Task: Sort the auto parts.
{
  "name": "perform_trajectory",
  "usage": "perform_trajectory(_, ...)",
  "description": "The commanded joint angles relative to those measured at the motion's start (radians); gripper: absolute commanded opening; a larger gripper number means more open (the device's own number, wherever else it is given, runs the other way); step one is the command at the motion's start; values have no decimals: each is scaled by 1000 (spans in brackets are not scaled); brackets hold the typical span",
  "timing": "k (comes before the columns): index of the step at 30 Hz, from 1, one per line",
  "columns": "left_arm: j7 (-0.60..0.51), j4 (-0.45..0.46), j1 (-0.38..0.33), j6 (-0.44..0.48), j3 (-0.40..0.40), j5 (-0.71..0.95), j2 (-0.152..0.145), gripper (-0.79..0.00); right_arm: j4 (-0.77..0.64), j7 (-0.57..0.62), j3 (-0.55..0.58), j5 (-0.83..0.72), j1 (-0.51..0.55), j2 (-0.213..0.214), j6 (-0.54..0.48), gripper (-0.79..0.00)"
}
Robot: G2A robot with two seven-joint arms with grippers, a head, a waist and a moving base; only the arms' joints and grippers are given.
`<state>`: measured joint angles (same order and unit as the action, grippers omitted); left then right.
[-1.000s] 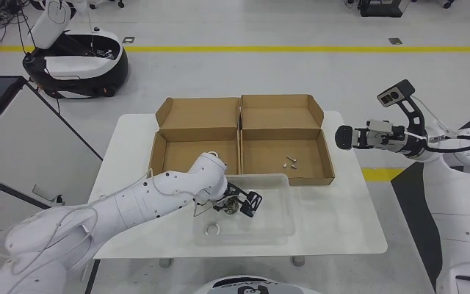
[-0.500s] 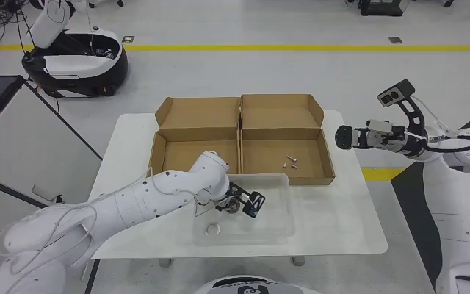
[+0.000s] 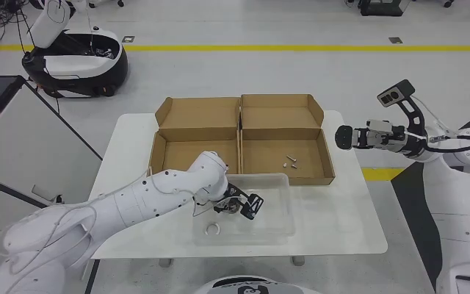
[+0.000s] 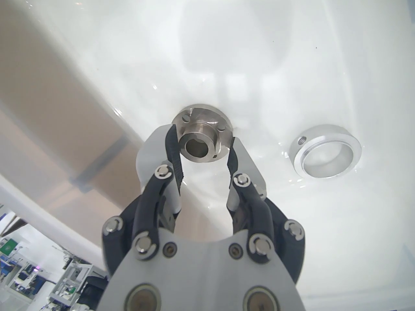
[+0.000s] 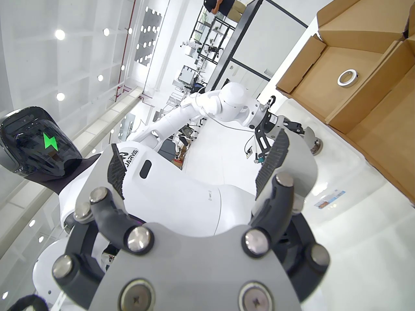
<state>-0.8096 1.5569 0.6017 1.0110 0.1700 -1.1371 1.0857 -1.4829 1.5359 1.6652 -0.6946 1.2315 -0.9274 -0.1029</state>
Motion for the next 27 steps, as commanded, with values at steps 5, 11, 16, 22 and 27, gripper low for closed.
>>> perform_trajectory(5,1,-6,-10,1,0,6,7,-431,0,0,0,0,0,0,0,0)
perform_trajectory(11,1,-19,-3,1,0,40,10,-413,0,0,0,0,0,0,0,0)
perform_trajectory(16,1,4,-16,1,0,80,3,-416,0,0,0,0,0,0,0,0)
perform_trajectory(22,1,12,-18,1,0,85,1,-419,0,0,0,0,0,0,0,0)
perform_trajectory(27,1,12,-18,1,0,85,1,-400,0,0,0,0,0,0,0,0)
